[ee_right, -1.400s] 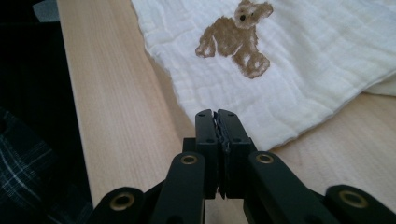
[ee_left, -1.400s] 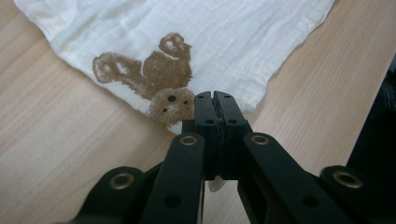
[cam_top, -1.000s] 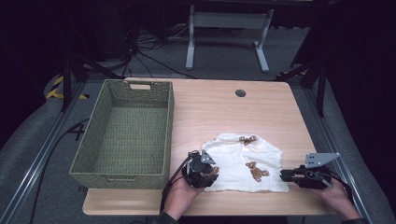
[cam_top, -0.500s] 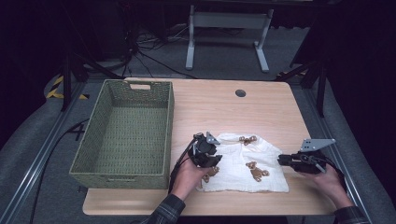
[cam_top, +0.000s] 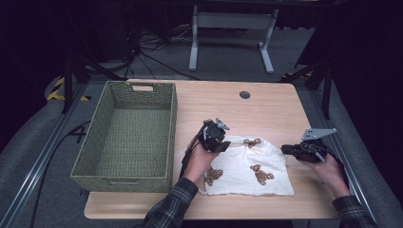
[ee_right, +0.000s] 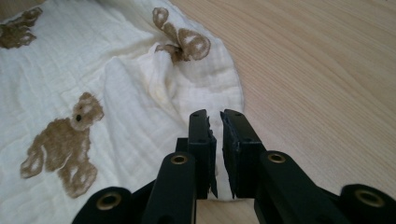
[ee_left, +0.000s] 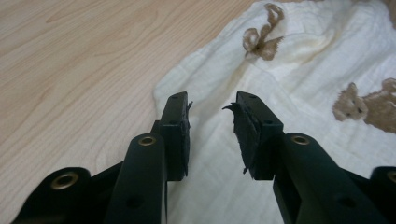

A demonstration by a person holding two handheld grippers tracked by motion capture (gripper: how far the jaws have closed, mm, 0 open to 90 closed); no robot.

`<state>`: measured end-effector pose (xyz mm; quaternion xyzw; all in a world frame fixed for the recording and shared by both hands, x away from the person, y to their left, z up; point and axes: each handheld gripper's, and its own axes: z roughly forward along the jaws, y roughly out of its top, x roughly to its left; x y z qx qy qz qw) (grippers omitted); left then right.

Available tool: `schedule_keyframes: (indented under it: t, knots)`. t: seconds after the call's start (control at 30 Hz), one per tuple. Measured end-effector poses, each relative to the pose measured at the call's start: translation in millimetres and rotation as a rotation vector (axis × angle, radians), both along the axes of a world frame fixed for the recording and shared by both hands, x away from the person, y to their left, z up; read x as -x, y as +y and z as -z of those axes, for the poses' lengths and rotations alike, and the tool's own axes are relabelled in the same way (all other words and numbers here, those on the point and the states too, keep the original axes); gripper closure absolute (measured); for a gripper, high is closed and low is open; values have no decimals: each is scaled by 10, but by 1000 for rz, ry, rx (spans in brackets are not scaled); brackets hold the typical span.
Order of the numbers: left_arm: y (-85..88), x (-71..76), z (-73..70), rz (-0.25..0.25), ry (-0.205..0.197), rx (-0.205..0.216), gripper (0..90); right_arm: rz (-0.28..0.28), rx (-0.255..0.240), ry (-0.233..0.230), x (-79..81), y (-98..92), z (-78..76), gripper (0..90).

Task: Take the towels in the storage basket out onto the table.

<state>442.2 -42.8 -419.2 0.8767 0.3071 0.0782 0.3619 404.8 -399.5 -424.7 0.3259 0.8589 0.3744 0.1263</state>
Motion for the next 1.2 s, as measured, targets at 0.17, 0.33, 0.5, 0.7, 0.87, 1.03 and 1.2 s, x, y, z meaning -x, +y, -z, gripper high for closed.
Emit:
schedule_keyframes:
  t: [0.17,0.33,0.5,0.7,0.87,1.03,1.2]
  knots:
    - [-119,-128,51,8,15,6,632,-26,29,31,-85,101,89,878]
    - [-182,-156,87,27,11,-2,620,-41,65,59,-125,160,167,896]
    - [-170,-167,101,33,15,-4,607,-35,101,64,-219,214,228,897]
    - [-138,-206,128,23,22,-2,605,-9,115,48,-406,258,224,897]
    - [-139,-243,143,29,27,-3,604,8,122,33,-564,300,226,897]
    - [-109,-307,121,18,22,13,597,24,130,21,-723,369,227,897]
    - [-63,-421,65,-4,43,43,682,13,115,13,-667,394,179,891]
